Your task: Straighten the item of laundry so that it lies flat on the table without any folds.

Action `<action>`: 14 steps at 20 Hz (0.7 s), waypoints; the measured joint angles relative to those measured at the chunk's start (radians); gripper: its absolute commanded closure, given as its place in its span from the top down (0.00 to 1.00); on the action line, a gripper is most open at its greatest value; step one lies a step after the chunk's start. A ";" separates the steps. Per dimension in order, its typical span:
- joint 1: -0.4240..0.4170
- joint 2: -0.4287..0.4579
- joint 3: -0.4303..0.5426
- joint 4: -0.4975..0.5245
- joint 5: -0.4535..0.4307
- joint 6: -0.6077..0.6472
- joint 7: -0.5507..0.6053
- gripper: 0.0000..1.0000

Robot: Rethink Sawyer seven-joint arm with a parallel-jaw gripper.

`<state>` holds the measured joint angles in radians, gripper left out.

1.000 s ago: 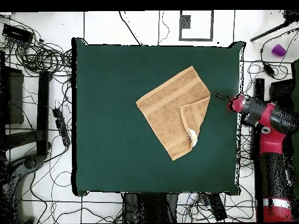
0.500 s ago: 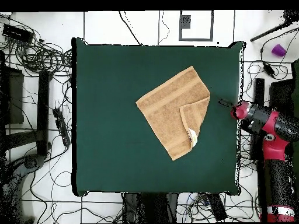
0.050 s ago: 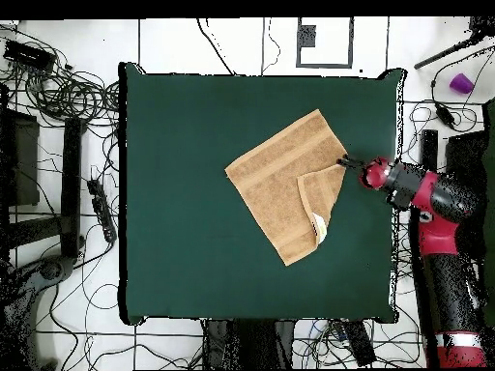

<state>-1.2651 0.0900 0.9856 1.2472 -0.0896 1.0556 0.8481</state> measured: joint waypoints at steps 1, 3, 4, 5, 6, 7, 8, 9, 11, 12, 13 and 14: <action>0.009 0.000 0.000 0.001 0.000 -0.013 0.000 1.00; 0.038 0.000 0.000 0.001 0.000 -0.044 0.000 1.00; 0.048 0.000 0.000 0.001 0.000 -0.051 0.000 1.00; 0.060 0.000 0.000 0.001 0.000 -0.057 0.000 1.00; 0.069 -0.001 0.000 0.001 0.000 -0.059 0.000 1.00; 0.088 -0.001 0.000 0.001 0.000 -0.059 0.000 1.00; 0.102 -0.001 0.000 0.001 0.000 -0.059 0.000 1.00; 0.109 -0.001 0.000 0.001 0.000 -0.059 0.000 1.00; 0.122 -0.001 0.000 0.002 0.000 -0.059 0.000 1.00; 0.132 0.000 0.001 0.002 0.000 -0.059 0.000 1.00; 0.135 0.002 0.000 0.002 0.000 -0.060 0.000 1.00; 0.136 0.004 0.000 0.002 0.000 -0.060 0.000 1.00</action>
<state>-1.1287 0.0940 0.9860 1.2489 -0.0895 0.9957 0.8481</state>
